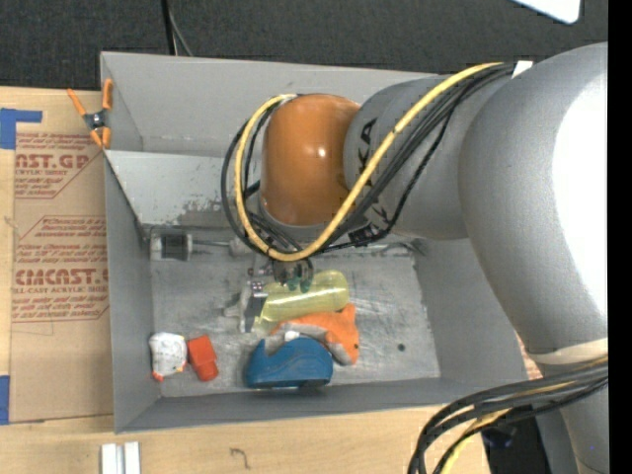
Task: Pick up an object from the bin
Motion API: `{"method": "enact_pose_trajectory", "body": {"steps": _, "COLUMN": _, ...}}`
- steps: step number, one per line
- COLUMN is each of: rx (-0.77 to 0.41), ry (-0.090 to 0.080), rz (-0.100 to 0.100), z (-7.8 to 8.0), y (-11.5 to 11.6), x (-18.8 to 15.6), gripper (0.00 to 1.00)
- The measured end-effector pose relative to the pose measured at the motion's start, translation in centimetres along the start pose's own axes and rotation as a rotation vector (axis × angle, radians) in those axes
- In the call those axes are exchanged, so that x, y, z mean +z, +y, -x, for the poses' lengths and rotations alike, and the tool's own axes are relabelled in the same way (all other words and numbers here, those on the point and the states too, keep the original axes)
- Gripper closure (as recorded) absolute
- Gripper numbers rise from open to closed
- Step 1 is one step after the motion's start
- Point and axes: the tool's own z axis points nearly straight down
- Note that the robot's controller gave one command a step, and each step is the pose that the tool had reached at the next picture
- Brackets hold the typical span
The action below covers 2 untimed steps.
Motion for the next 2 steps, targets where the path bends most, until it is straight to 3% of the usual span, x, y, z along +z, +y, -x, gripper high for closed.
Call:
{"method": "enact_pose_trajectory", "body": {"steps": 1, "rx": 0.0, "ry": 0.0, "rz": 0.0, "z": 0.0, "y": 0.0, "x": 0.0, "gripper": 0.0}}
{"method": "enact_pose_trajectory", "body": {"steps": 2, "rx": 0.164, "ry": -0.021, "rz": 0.016, "z": -1.5, "y": -5.7, "x": 5.9, "gripper": 1.0}}
